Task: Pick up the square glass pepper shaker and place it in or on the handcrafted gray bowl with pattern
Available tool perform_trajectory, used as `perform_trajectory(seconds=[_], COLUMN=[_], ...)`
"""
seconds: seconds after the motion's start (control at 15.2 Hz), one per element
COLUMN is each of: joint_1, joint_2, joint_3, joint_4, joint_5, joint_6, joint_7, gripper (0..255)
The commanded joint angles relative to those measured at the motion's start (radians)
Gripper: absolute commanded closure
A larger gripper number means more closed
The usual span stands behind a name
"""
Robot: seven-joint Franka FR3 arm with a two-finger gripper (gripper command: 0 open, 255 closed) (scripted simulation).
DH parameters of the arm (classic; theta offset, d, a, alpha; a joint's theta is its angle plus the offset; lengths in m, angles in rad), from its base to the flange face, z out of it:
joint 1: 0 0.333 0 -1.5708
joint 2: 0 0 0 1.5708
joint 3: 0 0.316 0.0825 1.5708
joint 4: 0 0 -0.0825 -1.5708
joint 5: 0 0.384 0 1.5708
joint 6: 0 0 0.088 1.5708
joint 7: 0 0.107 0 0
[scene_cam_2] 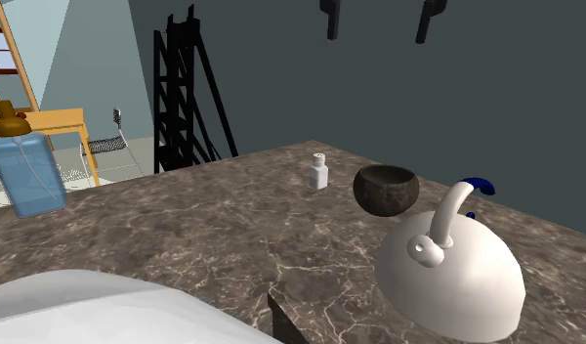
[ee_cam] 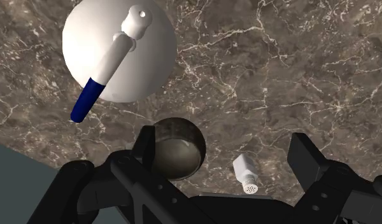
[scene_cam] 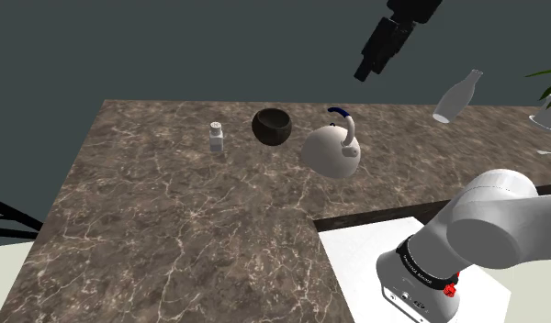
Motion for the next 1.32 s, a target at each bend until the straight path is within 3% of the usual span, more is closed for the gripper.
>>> perform_trajectory(seconds=[0.0,0.66,1.25], joint_1=[0.0,-0.009,-0.026], joint_2=[0.0,0.3,0.639], joint_3=[0.0,0.159,0.279], joint_4=[0.0,0.046,0.204], joint_5=[0.0,0.006,-0.095], joint_6=[0.0,0.244,0.398], joint_7=[0.0,0.163,0.348], gripper=[0,0,0])
